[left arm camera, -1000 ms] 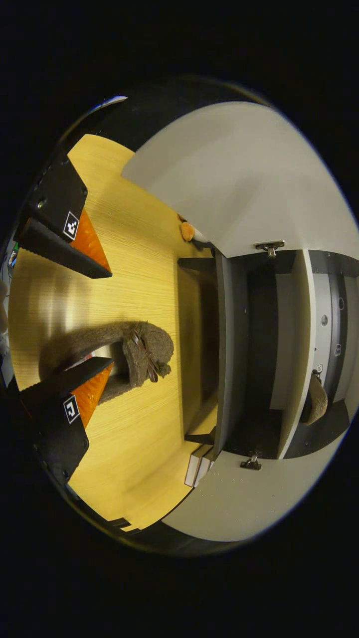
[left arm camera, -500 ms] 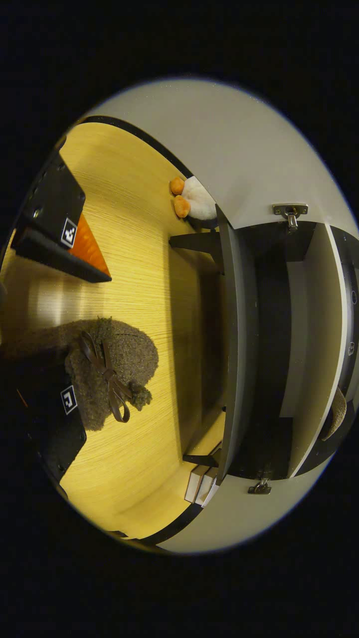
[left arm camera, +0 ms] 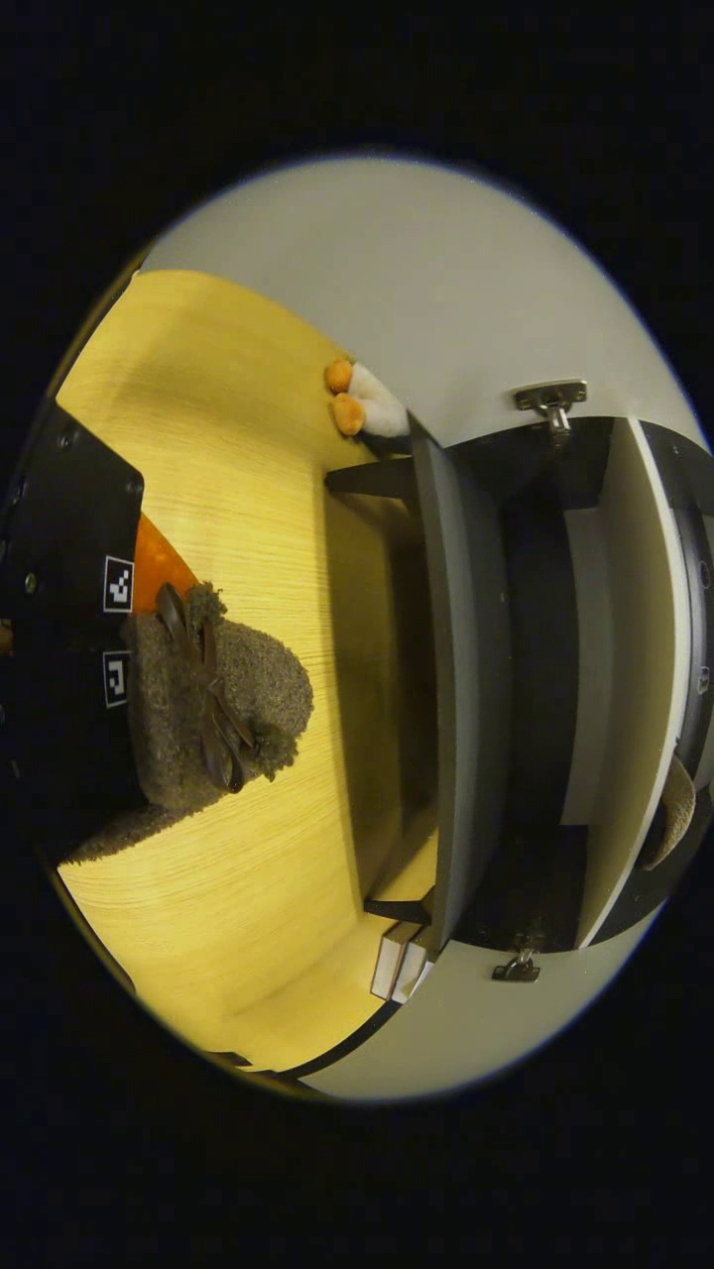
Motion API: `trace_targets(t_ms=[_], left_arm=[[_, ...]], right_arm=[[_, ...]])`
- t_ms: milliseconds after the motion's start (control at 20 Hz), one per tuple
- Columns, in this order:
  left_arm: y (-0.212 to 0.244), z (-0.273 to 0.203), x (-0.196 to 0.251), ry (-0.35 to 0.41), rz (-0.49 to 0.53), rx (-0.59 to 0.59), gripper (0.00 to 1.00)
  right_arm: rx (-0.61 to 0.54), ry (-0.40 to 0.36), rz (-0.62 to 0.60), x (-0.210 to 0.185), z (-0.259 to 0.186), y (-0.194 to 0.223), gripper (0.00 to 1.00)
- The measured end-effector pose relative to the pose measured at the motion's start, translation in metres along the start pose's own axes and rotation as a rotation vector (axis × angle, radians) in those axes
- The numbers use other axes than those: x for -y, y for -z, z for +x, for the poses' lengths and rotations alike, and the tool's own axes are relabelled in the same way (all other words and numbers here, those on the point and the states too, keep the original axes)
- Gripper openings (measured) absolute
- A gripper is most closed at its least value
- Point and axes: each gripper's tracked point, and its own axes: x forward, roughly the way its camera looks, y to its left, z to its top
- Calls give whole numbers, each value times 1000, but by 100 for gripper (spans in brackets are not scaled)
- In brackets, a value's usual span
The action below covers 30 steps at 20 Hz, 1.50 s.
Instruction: Grab one shoe with the right hand and put it into the shoe cabinet, grab the other shoe with the left hand and put it into the shoe cabinet; then close the right door with the right hand and the left door with the left hand.
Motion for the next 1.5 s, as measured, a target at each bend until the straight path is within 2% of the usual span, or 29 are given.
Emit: trace_targets(t_ms=[200, 450, 550, 650, 750, 800, 950, 1200, 1300, 1500], left_arm=[[-52, -44, -4, 4, -32, 80, 2], [-129, -109, -11, 0, 8, 219, 0], [-162, -125, -12, 9, 5, 252, 2], [-198, -135, -19, -10, 9, 292, 0], [-235, -140, -25, -29, 2, 334, 2], [-253, -140, -27, -33, -11, 349, 0], [-293, -134, -32, -42, -38, 371, 2], [-363, -102, -42, -60, -52, 404, 0], [-386, -87, -48, -82, -67, 404, 2], [-425, -40, -50, -102, -57, 373, 0]], right_arm=[[31, -11, 6, -10, -13, -5, 100], [72, -20, 28, -20, -22, -14, 100], [85, -24, 34, -23, -24, -19, 100], [98, -30, 42, -25, -25, -24, 100], [116, -32, 48, -26, -25, -30, 100], [123, -33, 52, -26, -24, -33, 100], [130, -49, 84, -26, -22, -40, 100], [145, -33, 90, -12, -17, -53, 97], [146, -24, 85, -5, -13, -56, 97], [135, 0, 72, 11, -8, -57, 97]])
